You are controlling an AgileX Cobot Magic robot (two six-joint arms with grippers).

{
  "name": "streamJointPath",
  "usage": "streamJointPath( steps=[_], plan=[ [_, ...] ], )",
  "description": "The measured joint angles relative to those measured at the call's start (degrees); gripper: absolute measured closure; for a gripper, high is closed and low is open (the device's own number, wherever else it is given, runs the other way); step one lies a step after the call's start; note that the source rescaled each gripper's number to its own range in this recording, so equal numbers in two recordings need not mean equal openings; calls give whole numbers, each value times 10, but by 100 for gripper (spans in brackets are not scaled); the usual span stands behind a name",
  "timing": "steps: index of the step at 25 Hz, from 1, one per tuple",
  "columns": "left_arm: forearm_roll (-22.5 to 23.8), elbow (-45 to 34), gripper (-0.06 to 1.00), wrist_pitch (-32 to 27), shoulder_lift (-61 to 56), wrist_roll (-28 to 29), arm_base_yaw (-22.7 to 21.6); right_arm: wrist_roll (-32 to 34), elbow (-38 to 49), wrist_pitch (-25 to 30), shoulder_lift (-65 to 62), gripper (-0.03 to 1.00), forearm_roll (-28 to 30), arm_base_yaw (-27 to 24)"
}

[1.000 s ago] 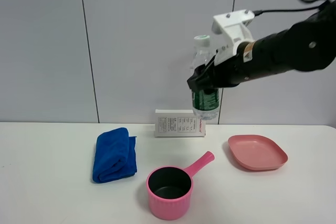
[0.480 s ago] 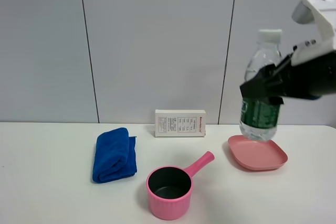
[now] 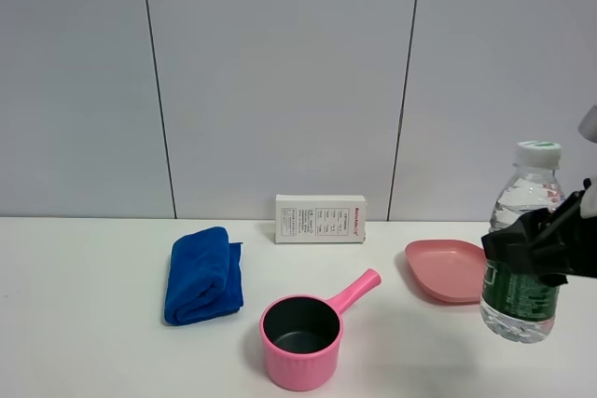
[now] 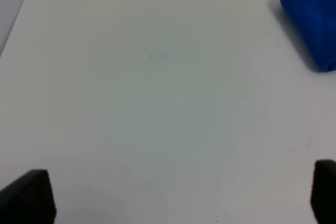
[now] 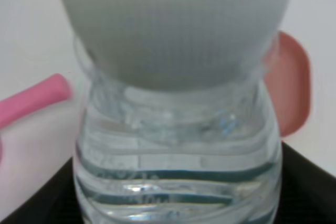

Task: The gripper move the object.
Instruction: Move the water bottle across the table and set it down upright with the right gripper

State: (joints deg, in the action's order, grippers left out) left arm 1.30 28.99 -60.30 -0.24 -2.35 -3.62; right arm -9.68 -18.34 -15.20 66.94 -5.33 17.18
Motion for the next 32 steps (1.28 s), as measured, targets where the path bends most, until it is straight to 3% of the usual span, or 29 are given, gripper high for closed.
streamJointPath(
  steps=[4,15,26,32],
  plan=[
    [0,0,-6,0,0,0,0,-12,34,-87,33,97,0,-22],
    [0,0,-6,0,0,0,0,-50,39,-247,188,97,-15,-23],
    [0,0,-6,0,0,0,0,-50,38,-270,233,97,-19,-23],
    [0,0,-6,0,0,0,0,-50,38,-311,247,97,-19,-23]
  ],
)
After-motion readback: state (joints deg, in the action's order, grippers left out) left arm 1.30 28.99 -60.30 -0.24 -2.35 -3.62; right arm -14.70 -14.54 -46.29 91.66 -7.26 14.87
